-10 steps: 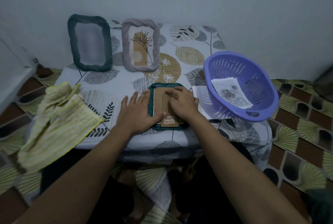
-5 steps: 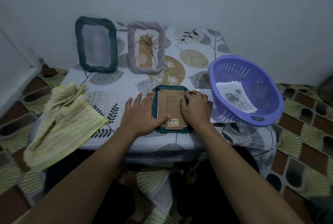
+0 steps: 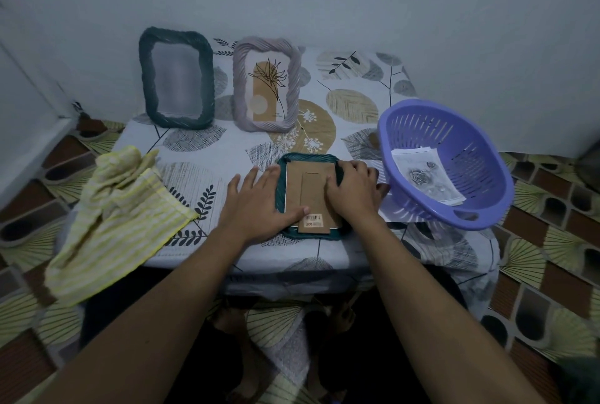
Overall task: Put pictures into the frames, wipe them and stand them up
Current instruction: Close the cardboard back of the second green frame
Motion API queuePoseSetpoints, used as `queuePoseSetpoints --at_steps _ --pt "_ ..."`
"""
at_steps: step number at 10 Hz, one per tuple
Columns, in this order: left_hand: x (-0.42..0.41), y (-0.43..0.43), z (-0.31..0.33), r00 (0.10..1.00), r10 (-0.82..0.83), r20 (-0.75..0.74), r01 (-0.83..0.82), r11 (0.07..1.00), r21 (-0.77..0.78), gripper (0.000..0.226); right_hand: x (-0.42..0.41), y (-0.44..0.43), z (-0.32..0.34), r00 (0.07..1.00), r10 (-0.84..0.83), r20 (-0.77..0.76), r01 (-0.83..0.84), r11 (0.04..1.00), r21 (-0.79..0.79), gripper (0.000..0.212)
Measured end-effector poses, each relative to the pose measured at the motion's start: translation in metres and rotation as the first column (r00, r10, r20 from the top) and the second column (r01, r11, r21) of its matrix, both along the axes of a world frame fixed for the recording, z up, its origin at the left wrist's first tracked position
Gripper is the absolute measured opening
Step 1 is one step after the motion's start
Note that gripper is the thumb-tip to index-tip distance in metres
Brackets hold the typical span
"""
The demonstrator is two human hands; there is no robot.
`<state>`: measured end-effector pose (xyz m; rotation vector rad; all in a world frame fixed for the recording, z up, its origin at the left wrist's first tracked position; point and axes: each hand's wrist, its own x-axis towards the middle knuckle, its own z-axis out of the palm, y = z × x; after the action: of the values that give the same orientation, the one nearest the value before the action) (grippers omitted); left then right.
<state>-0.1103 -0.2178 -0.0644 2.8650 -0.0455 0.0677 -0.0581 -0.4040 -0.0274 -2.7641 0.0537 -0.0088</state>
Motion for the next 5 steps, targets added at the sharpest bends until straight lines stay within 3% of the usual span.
queuePoseSetpoints --at_steps 5 --pt "0.0004 -0.0001 -0.0009 1.0 0.001 -0.005 -0.001 1.0 0.002 0.115 0.0113 0.0057 0.0023 0.995 -0.091 -0.038 0.095 0.989 0.114 0.043"
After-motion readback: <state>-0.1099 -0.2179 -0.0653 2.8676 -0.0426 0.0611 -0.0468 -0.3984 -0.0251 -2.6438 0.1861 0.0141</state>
